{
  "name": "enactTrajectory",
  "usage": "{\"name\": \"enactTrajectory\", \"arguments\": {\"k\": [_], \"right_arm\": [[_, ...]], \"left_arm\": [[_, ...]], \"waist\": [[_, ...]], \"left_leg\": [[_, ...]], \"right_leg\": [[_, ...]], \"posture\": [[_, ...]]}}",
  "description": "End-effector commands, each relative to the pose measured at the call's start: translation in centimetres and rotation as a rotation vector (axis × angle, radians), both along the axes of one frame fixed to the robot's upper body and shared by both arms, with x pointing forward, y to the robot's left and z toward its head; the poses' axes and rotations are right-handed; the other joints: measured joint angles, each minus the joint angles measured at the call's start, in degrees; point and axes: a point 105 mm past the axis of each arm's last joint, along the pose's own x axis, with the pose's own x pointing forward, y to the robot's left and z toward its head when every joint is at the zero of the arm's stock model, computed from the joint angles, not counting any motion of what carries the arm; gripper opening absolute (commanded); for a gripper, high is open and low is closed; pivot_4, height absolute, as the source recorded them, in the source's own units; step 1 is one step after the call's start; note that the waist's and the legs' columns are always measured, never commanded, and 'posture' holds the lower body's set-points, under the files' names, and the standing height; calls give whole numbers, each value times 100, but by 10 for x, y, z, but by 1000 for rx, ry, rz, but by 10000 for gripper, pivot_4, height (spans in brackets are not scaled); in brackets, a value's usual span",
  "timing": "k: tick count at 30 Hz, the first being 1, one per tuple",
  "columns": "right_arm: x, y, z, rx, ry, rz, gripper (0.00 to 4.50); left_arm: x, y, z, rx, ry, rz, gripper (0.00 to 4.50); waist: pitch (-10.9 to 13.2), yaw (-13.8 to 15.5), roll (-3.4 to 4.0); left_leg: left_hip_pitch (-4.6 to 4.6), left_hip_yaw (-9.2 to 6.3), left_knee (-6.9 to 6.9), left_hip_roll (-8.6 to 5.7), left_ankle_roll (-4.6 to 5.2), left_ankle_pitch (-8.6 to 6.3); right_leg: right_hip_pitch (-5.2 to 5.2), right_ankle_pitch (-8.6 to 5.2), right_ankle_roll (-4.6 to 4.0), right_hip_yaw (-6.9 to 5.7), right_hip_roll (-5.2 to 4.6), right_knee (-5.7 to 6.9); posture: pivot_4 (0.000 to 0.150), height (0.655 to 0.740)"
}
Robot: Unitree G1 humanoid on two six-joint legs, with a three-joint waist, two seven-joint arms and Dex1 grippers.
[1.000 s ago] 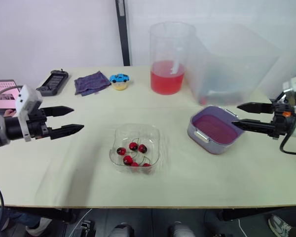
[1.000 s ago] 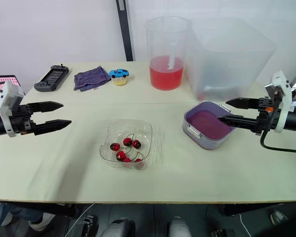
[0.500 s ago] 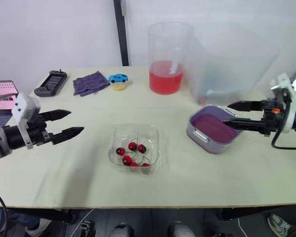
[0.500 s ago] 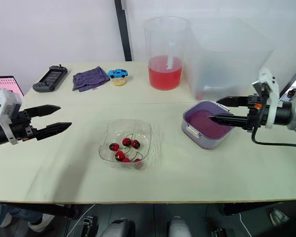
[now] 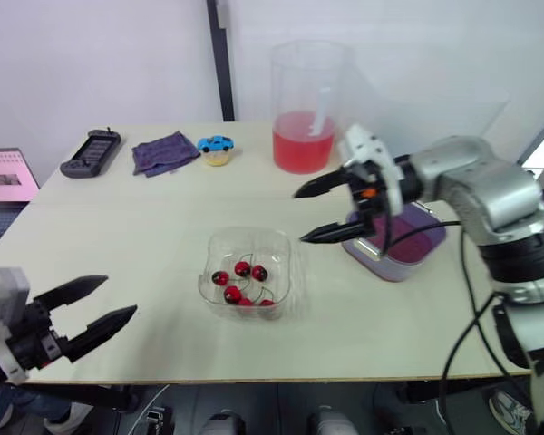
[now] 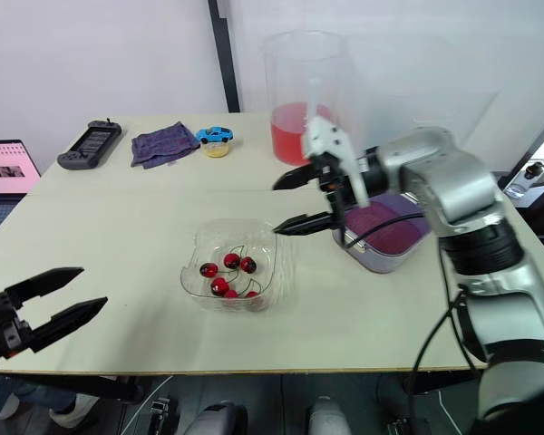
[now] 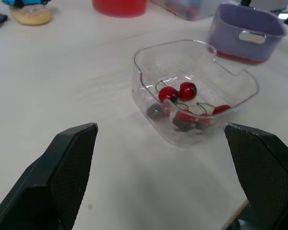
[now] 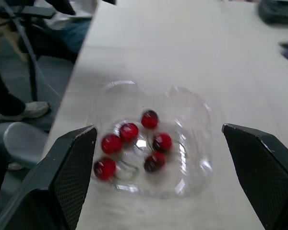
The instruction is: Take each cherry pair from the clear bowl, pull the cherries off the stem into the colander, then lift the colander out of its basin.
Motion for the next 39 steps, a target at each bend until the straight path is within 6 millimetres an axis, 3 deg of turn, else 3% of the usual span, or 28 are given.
{"name": "enactTrajectory", "arguments": {"k": [1, 5, 9, 10, 14, 23, 35, 38, 39], "right_arm": [[-6, 27, 7, -35, -88, 67, 45000], [-6, 66, -11, -177, 10, 51, 45000], [0, 80, -28, -300, 39, -27, 45000], [4, 81, -34, -327, 40, -53, 45000], [17, 83, -60, -411, -40, -122, 31703], [27, 80, -97, -535, -98, -180, 31703], [37, 79, -115, -607, -136, -213, 31703], [40, 82, -114, -602, -136, -231, 24660], [41, 82, -114, -601, -137, -239, 20425]], "left_arm": [[-11, -8, 10, 1, -49, -31, 44240], [-11, -6, 10, -8, -44, -34, 44240], [-8, -5, 12, 0, -48, -34, 44240], [-7, -4, 12, 4, -51, -34, 44240], [-7, -6, 13, -1, -56, -41, 45000], [-3, -10, 13, -6, -60, -69, 45000], [-4, -14, 17, -26, -72, -97, 45000], [-3, -13, 17, -26, -74, -99, 45000], [-2, -14, 17, -28, -75, -101, 45000]], "waist": [[-1, 19, -1], [0, -14, 1], [-3, -2, -3], [-3, 2, -3], [-3, -7, -4], [-3, -133, -4], [-3, -145, -3], [-3, -145, -3], [-3, -145, -3]], "left_leg": [[0, -1, 0, -2, -1, 1], [2, 0, -6, -2, -10, 6], [1, -10, -14, -3, -17, 9], [-1, -11, -13, -3, -17, 9], [-3, -11, -13, -11, -19, 10], [-7, -10, -17, -13, -21, 11], [-27, -11, -18, -13, -30, 17], [-28, -13, -18, -13, -31, 18], [-30, -13, -18, -13, -32, 18]], "right_leg": [[2, 0, 0, -1, -1, -2], [-6, 1, -3, -1, 3, 2], [-11, 0, -6, -6, 6, 6], [-12, 0, -6, -6, 4, 5], [-15, 0, -6, -6, 3, 4], [-25, 0, -6, -6, 9, 9], [-46, 1, -7, -6, 10, 13], [-48, 1, -7, -6, 10, 13], [-50, 1, -7, -6, 11, 13]], "posture": [[1500, 7337], [1500, 7337], [1500, 7337], [1500, 7337], [1500, 7337], [1500, 7337], [1500, 7337], [1500, 7337], [1500, 7337]]}}
